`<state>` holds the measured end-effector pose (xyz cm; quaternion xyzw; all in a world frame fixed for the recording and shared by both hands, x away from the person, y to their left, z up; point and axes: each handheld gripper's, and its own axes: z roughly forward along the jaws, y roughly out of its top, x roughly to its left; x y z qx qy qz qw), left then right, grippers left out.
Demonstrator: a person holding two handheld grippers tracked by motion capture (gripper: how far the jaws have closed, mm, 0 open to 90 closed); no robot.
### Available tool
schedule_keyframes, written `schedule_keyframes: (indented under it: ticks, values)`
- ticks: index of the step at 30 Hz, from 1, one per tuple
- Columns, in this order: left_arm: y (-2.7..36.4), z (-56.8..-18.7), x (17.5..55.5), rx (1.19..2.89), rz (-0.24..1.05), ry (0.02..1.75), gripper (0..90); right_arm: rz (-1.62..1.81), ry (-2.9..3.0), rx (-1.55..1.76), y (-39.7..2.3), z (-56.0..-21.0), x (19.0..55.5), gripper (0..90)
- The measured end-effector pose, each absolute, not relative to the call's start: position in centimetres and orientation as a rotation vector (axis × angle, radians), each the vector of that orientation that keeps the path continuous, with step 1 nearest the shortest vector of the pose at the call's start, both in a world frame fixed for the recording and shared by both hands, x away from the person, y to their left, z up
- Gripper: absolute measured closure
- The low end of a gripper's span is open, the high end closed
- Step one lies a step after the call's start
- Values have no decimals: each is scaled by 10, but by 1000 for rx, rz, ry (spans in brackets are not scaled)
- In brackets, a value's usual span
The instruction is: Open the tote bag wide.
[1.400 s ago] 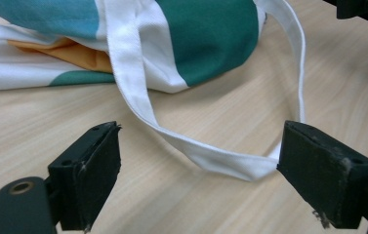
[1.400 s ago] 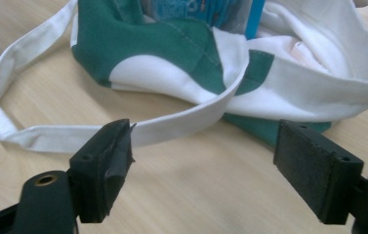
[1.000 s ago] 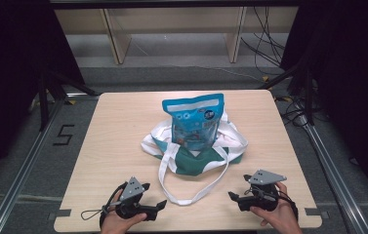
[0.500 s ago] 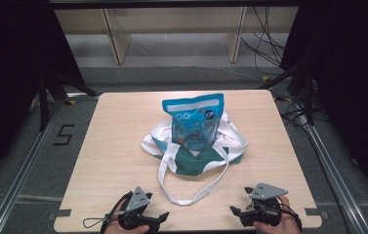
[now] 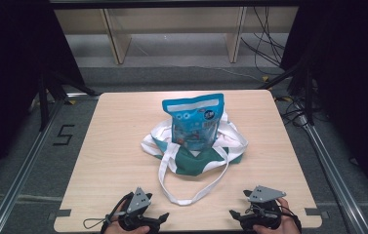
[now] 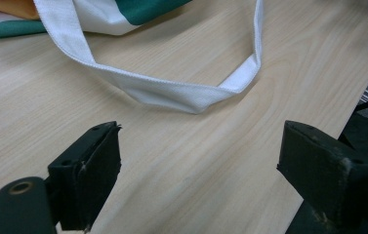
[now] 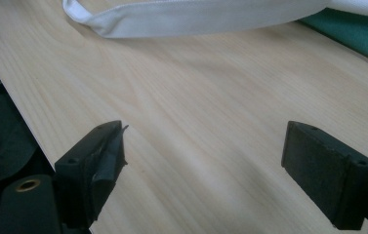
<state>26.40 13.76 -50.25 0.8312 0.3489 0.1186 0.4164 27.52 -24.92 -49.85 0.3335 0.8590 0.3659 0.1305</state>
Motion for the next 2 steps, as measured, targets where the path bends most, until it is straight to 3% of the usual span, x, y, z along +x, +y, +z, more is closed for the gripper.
schedule_keyframes:
  ticks: [2]
  values:
    - [138,-503,264,2081,304,887,150,1062,2487,966,-250,-498,276,170]
